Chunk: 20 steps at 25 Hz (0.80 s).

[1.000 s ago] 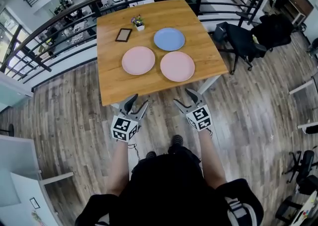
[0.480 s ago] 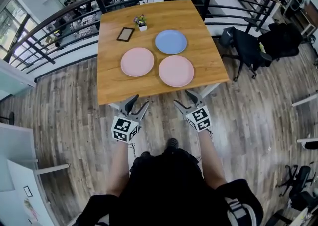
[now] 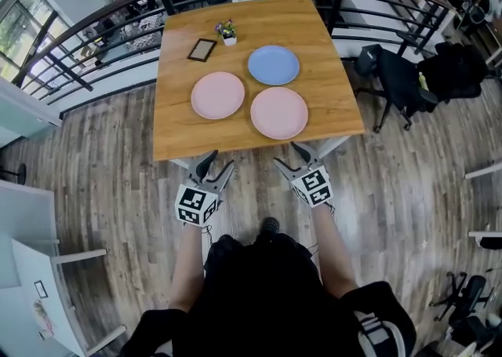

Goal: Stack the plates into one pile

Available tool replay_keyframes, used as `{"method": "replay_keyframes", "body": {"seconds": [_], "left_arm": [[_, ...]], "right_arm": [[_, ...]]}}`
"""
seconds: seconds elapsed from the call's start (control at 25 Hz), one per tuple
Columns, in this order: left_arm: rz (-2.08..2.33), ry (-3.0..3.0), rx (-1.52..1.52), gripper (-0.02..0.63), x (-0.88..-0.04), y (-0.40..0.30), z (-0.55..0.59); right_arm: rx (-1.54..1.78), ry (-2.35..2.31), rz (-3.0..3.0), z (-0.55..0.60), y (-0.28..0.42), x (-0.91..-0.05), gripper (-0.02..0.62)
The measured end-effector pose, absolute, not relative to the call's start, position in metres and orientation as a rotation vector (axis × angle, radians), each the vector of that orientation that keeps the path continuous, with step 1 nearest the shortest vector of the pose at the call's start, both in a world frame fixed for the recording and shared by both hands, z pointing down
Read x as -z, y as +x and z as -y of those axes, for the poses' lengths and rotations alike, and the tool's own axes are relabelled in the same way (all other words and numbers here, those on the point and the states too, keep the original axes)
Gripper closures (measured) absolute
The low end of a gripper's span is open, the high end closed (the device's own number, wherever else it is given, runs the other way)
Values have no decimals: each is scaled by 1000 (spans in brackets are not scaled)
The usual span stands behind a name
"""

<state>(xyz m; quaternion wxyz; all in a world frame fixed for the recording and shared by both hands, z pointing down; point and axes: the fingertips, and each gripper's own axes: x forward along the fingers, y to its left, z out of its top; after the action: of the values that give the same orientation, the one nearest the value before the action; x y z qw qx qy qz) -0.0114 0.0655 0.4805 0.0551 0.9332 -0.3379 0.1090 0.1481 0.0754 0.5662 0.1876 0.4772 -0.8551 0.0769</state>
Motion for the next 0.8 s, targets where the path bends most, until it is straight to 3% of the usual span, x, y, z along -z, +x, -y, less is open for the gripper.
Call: {"method": "replay_keyframes", "body": {"seconds": [0.8], "left_arm": [[852,2845,-323,387,-501,-19,-16]], "right_arm": [[-308,1419,2270,-48,140,-593,296]]}}
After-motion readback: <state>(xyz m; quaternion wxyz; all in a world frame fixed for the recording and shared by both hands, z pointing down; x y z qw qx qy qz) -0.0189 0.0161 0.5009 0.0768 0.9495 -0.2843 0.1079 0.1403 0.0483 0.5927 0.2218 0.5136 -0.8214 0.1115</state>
